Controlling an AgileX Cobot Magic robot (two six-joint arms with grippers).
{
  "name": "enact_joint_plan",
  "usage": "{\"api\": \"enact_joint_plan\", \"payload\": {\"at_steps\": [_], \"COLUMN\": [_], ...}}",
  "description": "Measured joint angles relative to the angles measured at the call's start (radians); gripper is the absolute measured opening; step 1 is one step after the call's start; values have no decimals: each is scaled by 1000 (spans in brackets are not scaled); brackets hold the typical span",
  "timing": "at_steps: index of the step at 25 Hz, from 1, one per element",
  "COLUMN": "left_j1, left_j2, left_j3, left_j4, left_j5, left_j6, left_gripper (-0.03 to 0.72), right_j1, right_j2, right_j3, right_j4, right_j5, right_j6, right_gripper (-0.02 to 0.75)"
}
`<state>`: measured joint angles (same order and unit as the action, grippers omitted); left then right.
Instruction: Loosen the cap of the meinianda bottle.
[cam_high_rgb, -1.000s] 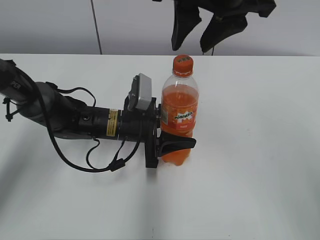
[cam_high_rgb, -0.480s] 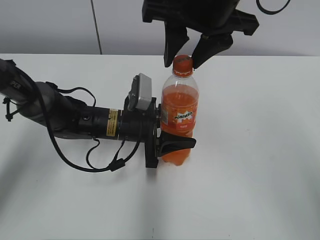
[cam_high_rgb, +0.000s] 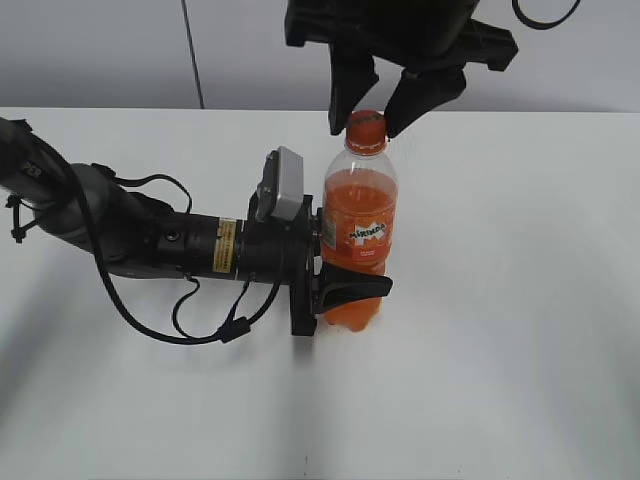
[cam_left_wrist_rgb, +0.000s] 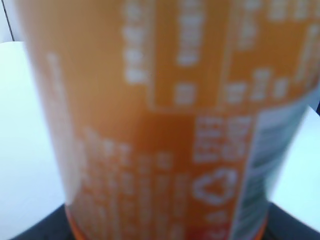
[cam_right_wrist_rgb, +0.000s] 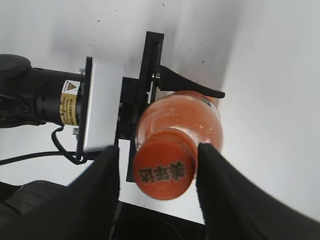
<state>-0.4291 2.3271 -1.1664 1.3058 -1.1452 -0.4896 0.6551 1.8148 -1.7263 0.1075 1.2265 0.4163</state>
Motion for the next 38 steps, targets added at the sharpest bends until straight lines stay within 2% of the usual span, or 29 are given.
{"api": "enact_joint_plan", "payload": {"at_steps": [14,23,25,33,38], "left_j1": [0,0,0,3,3], "left_j2": [0,0,0,-7,-8], "left_j3": [0,0,-1,0,1], "left_j4": [0,0,0,26,27], "left_j5": [1,2,2,-5,-5], "left_j6": [0,0,0,9,12], "left_gripper": [384,384,384,384,384], "right_j1": [0,0,0,-2,-3], "right_j2": [10,10,10,10,11], "right_j3": [0,0,0,0,0], "right_j4": [-26,-26,-22,67,77], "right_j5": [-1,-1,-2,3,6], "right_j6": [0,-45,-138,-824,-1095], "right_gripper": [281,280,280,279,278]}}
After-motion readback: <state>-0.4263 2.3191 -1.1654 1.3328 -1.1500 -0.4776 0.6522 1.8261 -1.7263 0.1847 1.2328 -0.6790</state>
